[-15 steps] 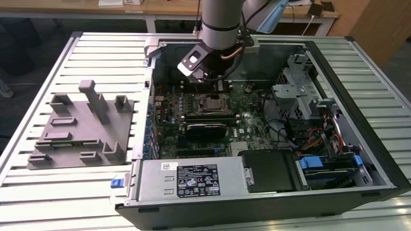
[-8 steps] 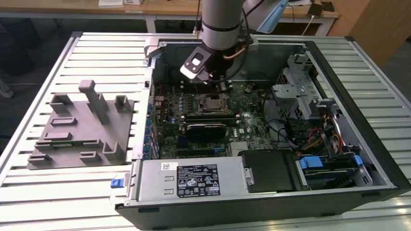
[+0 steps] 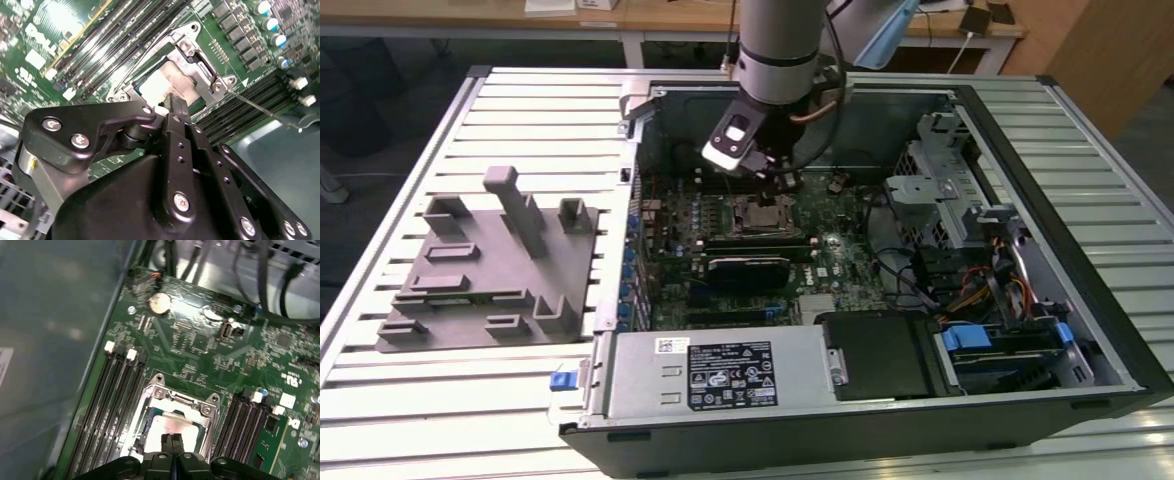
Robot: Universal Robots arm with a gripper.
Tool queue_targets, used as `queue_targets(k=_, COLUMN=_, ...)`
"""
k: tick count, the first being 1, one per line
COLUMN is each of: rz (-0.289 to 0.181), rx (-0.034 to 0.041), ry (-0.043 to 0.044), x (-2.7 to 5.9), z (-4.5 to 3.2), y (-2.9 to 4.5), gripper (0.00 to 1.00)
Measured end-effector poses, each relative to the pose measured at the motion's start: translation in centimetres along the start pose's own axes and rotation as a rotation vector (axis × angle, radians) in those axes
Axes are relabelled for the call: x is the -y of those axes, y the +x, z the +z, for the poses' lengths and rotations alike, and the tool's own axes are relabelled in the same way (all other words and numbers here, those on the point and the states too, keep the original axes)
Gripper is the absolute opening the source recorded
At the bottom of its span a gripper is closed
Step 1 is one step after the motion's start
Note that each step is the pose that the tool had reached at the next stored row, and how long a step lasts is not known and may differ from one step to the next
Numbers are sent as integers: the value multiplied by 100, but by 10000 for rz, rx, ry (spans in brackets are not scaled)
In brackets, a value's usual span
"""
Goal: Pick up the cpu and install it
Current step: 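Close the cpu cover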
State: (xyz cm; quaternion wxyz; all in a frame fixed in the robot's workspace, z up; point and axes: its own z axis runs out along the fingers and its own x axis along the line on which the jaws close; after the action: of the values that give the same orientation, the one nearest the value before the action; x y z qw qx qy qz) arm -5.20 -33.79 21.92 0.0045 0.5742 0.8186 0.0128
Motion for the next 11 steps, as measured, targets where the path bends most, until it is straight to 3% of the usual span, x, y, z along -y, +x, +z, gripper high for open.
queue_targets(k=11, rz=-1996, rx=-52, ry=15, x=0, z=4, y=0, gripper=11)
